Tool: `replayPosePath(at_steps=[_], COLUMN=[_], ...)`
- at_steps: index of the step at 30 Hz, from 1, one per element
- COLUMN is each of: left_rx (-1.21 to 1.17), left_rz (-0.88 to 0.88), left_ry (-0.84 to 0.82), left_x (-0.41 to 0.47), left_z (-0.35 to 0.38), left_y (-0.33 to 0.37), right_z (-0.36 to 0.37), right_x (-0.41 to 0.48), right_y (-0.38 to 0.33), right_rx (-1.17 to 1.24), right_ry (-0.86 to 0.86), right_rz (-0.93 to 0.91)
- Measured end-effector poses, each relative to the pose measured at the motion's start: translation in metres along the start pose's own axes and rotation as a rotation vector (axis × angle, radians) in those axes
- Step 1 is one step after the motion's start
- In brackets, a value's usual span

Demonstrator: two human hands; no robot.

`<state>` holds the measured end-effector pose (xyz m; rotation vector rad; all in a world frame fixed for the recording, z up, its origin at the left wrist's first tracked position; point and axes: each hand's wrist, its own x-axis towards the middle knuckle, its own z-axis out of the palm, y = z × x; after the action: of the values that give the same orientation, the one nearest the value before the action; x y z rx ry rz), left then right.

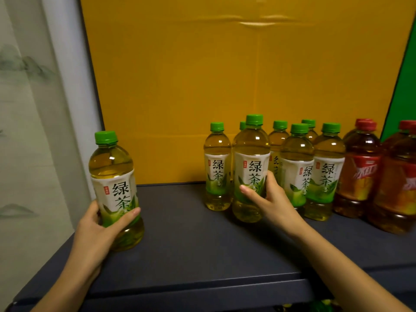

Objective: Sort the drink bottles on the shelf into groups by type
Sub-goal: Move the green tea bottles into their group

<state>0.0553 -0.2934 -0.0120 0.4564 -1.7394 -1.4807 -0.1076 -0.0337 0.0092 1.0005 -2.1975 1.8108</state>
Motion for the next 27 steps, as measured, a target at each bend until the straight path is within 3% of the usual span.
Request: replayPosePath(at_steps=[9,16,27], left_rx=[0.116,0.14,0.304], left_rz=[0.037,0.07,0.358], left_ry=[-0.065,-0.189,-0.262], left_x=[-0.002,-0.01,-0.008], left_z=[0.007,0.033,0.139], left_y=[0.006,0.017,0.032], right_z=[0.0,0.006,0.011], right_x=[-0.002,-0.004,-0.006], right_y=[0.02,0.029,0.03], right_rx=[-0.103,-0.248,-0.259], right_ry=[0.095,0.172,0.2], right_rz=[0.016,-0.117,-0.106])
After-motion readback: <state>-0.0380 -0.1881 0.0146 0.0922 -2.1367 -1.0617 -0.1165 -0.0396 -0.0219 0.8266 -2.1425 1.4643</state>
